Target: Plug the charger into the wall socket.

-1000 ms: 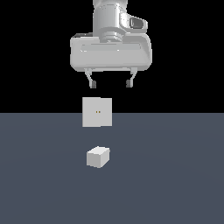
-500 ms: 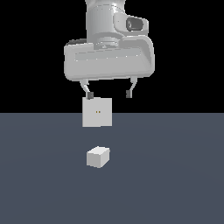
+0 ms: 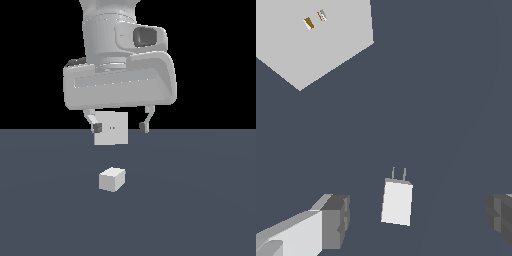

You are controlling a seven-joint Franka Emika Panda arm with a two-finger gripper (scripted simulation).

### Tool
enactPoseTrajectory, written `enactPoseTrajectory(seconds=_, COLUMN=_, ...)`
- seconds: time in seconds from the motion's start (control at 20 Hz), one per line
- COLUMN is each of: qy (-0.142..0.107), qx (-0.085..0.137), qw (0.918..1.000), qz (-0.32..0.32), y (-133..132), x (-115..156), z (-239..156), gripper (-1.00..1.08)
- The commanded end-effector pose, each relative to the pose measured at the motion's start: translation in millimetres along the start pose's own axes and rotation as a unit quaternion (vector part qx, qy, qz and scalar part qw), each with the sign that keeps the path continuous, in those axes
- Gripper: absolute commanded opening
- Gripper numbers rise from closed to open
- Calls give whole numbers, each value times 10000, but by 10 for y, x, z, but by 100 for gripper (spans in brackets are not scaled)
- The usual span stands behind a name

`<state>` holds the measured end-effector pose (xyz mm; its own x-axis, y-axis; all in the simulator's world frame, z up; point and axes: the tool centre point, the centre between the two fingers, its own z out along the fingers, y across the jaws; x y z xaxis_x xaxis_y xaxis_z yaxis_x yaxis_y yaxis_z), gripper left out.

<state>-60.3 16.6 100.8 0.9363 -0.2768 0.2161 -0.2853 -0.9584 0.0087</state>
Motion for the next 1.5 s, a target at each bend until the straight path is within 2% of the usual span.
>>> enactPoseTrajectory(seconds=0.0, qy=97, qx=-19, qw=9998, qz=150, y=-10, x=-69, z=73, gripper=100)
enactPoseTrajectory(seconds=0.65, qy=379, qx=-113, qw=9974, qz=601, y=-47, x=-252, z=319, gripper=100)
enactPoseTrajectory(seconds=1.45, qy=389, qx=-121, qw=9972, qz=630, y=-51, x=-288, z=429, gripper=100)
